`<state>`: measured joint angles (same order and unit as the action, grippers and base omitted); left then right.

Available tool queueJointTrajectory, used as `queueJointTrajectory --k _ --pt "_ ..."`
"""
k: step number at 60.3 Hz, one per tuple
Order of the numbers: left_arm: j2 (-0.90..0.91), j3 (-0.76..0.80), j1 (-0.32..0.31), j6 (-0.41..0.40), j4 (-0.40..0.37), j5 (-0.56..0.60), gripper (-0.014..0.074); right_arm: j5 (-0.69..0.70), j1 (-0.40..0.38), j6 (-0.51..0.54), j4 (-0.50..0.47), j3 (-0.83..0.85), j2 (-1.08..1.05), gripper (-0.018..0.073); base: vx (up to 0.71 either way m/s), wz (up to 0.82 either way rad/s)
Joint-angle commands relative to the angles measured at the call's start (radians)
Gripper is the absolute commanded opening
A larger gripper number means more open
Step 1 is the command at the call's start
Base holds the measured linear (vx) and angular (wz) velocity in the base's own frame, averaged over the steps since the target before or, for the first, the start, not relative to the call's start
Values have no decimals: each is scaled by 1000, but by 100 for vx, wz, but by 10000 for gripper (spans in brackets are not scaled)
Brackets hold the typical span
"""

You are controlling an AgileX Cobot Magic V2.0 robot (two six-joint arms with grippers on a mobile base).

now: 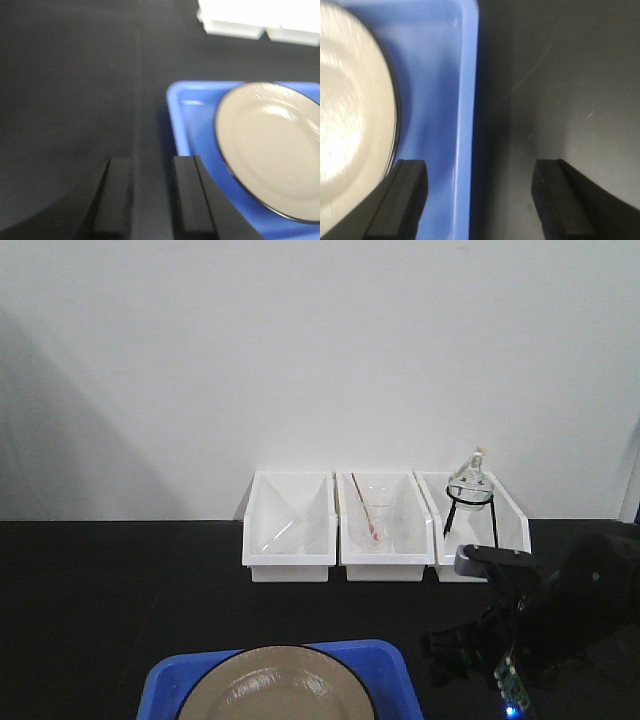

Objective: Place disk in tray to left cabinet
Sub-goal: 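Move both grippers to the tray's side rims and grip them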

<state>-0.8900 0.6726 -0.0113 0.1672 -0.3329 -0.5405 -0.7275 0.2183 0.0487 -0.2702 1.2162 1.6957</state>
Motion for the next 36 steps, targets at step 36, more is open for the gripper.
queueJointTrajectory --k 36 --pt "-627 263 -129 265 -378 158 340 27 -9 73 -48 50 86 495 0 0"
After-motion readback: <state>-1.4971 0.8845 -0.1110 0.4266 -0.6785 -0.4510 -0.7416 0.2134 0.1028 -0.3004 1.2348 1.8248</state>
